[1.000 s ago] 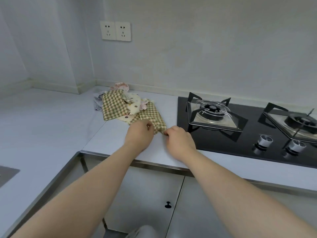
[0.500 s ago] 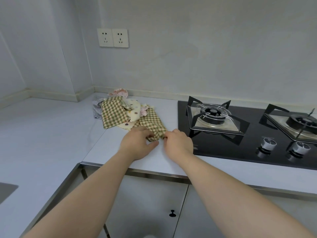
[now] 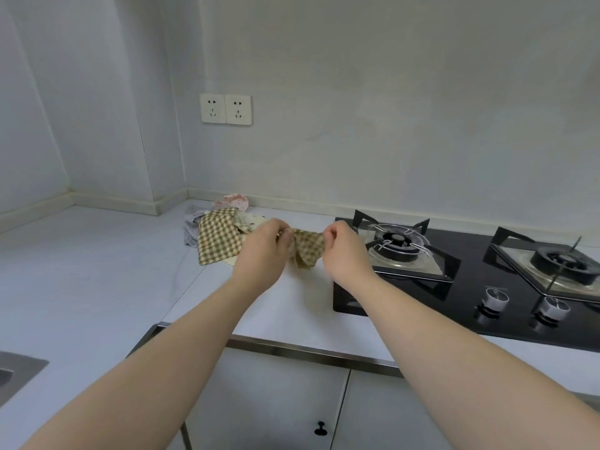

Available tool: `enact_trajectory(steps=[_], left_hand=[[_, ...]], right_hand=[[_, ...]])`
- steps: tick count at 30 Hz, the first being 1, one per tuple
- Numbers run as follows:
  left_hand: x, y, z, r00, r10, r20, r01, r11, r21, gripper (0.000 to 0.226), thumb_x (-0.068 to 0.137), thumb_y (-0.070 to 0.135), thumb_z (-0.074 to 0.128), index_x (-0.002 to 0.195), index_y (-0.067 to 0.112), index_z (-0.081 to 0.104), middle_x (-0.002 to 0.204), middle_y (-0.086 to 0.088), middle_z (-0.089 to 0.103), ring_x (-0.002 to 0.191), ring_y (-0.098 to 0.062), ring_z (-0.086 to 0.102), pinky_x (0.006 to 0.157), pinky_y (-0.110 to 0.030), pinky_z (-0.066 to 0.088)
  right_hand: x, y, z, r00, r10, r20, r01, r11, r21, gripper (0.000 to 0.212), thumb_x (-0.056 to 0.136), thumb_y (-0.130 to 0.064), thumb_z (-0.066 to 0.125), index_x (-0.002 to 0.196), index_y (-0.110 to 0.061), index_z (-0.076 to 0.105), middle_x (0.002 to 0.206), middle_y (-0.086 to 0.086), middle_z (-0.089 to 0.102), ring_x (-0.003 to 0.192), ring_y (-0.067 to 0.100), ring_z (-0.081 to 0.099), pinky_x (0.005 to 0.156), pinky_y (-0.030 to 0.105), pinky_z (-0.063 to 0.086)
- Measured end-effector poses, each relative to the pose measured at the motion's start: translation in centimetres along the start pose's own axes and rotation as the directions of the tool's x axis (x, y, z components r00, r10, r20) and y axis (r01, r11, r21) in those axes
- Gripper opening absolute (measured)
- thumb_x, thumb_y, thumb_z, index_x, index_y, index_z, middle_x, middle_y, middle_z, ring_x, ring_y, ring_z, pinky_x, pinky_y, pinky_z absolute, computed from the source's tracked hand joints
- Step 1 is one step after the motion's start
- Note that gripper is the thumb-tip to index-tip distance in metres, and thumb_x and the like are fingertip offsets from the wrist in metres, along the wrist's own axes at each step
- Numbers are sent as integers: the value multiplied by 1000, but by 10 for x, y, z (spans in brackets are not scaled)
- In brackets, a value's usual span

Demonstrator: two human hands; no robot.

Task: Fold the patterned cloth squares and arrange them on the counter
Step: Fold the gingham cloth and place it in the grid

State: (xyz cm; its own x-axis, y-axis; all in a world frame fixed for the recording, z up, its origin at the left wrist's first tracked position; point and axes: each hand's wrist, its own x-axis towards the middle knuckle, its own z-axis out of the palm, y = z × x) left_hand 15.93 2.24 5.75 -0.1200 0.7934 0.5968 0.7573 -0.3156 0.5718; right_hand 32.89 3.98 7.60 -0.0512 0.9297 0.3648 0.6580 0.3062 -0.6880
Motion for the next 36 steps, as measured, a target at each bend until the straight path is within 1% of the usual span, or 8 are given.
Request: enact_trajectory(steps=[6, 11, 15, 21, 26, 29, 33, 36], left_hand=[[16, 52, -35, 981, 191, -25, -190, 981, 43, 21, 93, 36, 70, 103, 21, 59, 85, 12, 54, 78, -6, 49, 63, -11, 34], [15, 70, -51, 984, 176, 26, -178, 978, 111, 18, 94, 21, 65, 111, 20, 67, 90, 8, 60, 90, -14, 52, 73, -28, 41], [9, 88, -64, 990, 129, 55, -134, 985, 109, 29, 91, 6, 52, 106, 22, 71, 94, 9, 68, 88, -11, 58, 66, -21, 43], [-7, 121, -75, 995, 96, 15, -97, 989, 111, 9, 95, 26, 61, 93, 21, 69, 76, 5, 67, 77, -19, 64, 65, -32, 51], [-34, 153, -74, 990, 123, 69, -132, 981, 139, 33, 86, 48, 76, 88, 19, 60, 74, 1, 59, 68, -15, 54, 56, -32, 39], [-54, 174, -70, 985, 122, 121, -136, 983, 122, 36, 84, 51, 77, 89, 19, 61, 76, -3, 61, 70, -18, 56, 56, -32, 41], [-76, 193, -66, 956, 134, 263, -163, 982, 92, 13, 92, 26, 72, 101, 20, 65, 93, -1, 66, 87, -23, 61, 62, -31, 43], [-94, 203, -78, 923, 137, 360, -178, 980, 85, 26, 86, 5, 60, 103, 22, 69, 95, 3, 68, 90, -21, 63, 64, -26, 46]], right_hand=[[1, -18, -33, 991, 52, -120, -24, 975, 223, 17, 107, -29, 37, 95, -30, 50, 94, 1, 65, 82, 28, 70, 75, 44, 56], [-9, -19, -71, 989, 3, -147, 28, 977, 210, 15, 108, -24, 41, 110, -19, 56, 96, -4, 60, 75, 6, 55, 64, 27, 42], [-21, -21, -104, 990, -48, -136, 71, 983, 170, 11, 107, -19, 45, 109, -19, 56, 97, -5, 60, 78, 8, 55, 61, 18, 40], [-61, -29, -155, 991, -125, -46, 124, 992, -22, 40, 89, 12, 37, 85, -17, 65, 87, 0, 63, 80, 21, 58, 66, 25, 43], [-98, -20, -193, 995, -13, -100, 14, 1000, 6, 32, 95, -4, 47, 89, -21, 73, 79, -11, 64, 60, 6, 56, 62, 21, 43], [-116, -14, -210, 986, 8, -164, -8, 1000, 2, 21, 90, -7, 57, 89, -18, 74, 77, -15, 63, 74, 7, 61, 72, 22, 47], [-136, -14, -226, 977, 150, -153, -140, 987, 77, 26, 92, 3, 51, 86, -15, 70, 92, 0, 66, 74, 25, 73, 66, 30, 59], [-149, -13, -233, 963, 189, -190, -164, 976, 143, 21, 94, -2, 51, 85, -17, 62, 98, 4, 65, 80, 29, 75, 69, 33, 60]])
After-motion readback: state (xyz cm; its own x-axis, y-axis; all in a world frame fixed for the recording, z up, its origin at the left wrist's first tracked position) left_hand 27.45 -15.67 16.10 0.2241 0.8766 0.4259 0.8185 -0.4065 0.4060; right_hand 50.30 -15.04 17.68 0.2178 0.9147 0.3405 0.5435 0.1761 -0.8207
